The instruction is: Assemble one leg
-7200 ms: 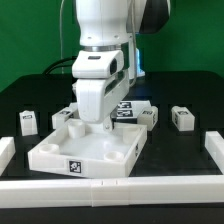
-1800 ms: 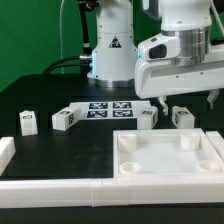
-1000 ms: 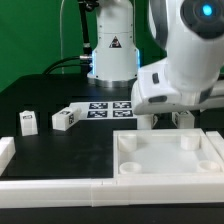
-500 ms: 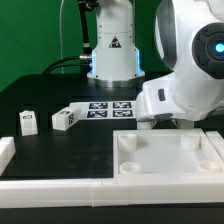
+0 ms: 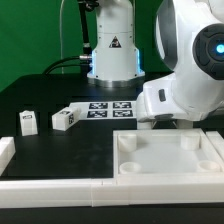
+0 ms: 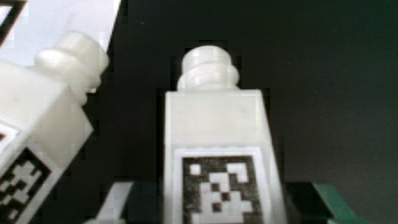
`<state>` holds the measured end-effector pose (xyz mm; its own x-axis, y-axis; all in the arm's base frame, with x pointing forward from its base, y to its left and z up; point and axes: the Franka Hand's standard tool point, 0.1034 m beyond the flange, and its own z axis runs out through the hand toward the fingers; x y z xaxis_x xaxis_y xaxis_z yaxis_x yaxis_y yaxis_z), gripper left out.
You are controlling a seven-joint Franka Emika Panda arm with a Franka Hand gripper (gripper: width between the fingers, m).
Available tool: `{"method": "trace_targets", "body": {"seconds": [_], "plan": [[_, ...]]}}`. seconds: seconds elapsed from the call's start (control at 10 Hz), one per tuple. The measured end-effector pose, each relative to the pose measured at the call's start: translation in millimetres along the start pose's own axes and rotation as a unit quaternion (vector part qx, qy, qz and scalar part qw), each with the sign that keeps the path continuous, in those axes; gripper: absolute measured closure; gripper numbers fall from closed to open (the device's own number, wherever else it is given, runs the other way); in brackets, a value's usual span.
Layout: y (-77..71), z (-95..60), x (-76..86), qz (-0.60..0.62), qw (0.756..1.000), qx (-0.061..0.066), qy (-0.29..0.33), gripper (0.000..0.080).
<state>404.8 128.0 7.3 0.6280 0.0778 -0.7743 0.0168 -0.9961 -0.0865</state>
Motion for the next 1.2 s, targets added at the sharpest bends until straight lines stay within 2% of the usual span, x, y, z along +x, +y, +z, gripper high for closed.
{"method": "trace_targets", "body": {"seconds": [0.5, 0.8, 0.9, 1.2], "plan": [[-0.5, -2.2, -3.3, 0.000, 1.000, 0.000, -0.005, 0.0509], [-8.9, -33.6, -35.5, -0.002, 1.000, -0.006, -0.027, 0.0509], [-10.9, -43.1, -39.0, -0.003, 1.000, -0.006, -0.026, 0.0509], [-10.6, -43.6, -31.4, -0.003, 1.000, -0.005, 0.004, 0.0509]]}}
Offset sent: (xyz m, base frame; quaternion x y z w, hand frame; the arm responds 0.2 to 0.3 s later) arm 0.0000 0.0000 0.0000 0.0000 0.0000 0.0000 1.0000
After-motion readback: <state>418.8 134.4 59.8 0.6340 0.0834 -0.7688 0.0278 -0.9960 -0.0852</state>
